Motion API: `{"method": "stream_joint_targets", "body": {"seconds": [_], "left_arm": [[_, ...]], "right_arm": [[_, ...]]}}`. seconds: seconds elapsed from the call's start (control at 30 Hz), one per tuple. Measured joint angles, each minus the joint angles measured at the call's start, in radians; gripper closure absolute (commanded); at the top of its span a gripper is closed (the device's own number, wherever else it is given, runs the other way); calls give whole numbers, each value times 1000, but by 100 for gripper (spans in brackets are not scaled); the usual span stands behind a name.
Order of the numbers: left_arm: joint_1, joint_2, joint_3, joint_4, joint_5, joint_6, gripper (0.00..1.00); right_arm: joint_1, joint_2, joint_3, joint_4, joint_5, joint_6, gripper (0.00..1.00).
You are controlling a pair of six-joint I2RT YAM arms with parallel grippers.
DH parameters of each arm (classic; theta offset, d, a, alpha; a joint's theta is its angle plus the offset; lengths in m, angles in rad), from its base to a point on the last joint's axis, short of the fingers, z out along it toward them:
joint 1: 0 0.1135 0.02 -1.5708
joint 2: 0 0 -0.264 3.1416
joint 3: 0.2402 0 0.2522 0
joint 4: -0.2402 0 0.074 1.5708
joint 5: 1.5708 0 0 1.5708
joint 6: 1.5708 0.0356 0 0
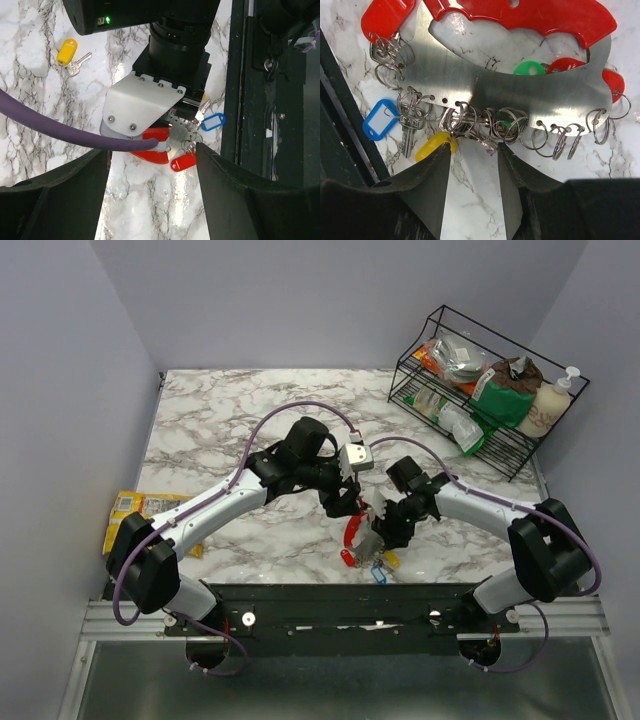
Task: Remove the keys from the keyring
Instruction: Remove the key from the keyring.
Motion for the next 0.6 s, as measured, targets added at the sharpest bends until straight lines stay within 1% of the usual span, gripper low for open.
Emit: {"method": "stream_joint_targets", "body": {"seconds": [0.3,0.6], "left_arm": [[0,-1,-14,3,-10,0,23],[0,-1,-16,4,-14,0,23]], "right_arm": [[6,-12,-6,91,85,36,48],[-8,-5,14,106,90,52,47]]}}
